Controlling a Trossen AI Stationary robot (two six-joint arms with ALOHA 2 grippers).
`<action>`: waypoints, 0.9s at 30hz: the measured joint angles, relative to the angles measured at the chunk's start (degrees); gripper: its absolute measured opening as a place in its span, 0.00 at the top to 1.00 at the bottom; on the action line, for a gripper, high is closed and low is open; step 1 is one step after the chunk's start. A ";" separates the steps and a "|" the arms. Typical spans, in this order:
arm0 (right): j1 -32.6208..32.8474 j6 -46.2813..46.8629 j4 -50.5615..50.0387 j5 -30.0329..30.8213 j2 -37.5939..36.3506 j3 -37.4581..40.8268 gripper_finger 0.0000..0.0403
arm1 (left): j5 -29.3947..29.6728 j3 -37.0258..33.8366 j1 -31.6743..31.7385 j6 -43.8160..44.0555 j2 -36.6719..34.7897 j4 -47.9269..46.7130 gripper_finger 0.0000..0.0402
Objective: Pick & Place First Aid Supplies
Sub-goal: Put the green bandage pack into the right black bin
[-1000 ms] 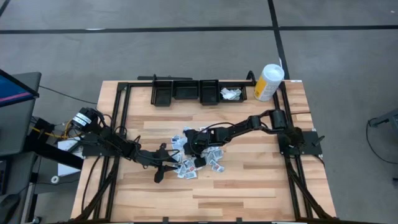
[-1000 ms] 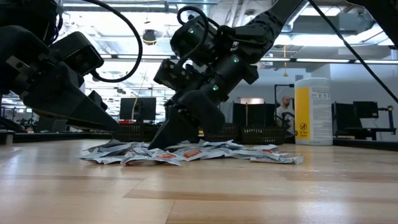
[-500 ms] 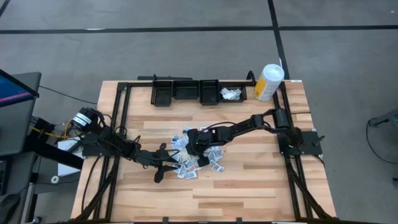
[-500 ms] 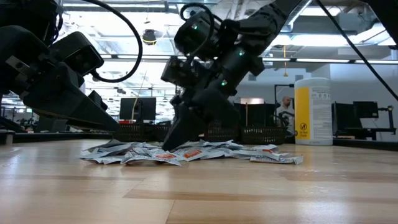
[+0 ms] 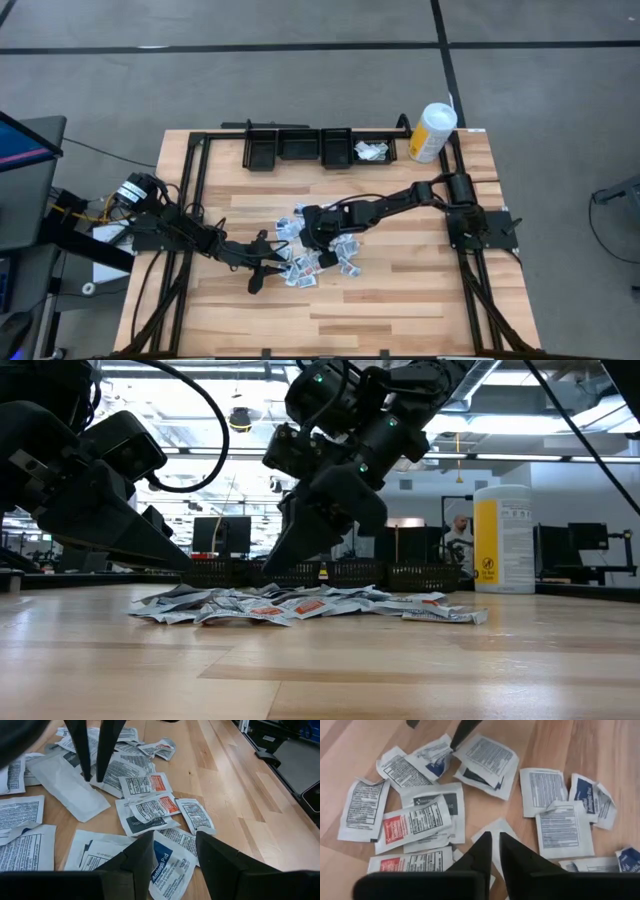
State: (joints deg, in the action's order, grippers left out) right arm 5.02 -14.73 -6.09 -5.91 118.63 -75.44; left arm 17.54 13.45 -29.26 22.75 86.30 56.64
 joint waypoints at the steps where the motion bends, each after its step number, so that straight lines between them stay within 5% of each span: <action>1: -0.06 0.22 0.00 0.02 0.00 -0.03 0.90 | 0.00 0.00 0.00 0.01 0.00 0.00 0.63; 9: -0.41 1.17 -0.34 0.00 -0.09 -0.12 0.81 | 0.00 0.00 0.02 0.01 0.00 0.00 0.63; 27: -0.62 1.55 1.15 -0.44 5.40 -0.57 0.81 | -0.02 -0.02 -0.02 0.01 0.00 0.00 0.63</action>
State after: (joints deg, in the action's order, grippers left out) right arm 4.40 -13.18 -4.94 -6.35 124.03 -76.01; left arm 17.52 13.43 -29.28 22.76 86.30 56.64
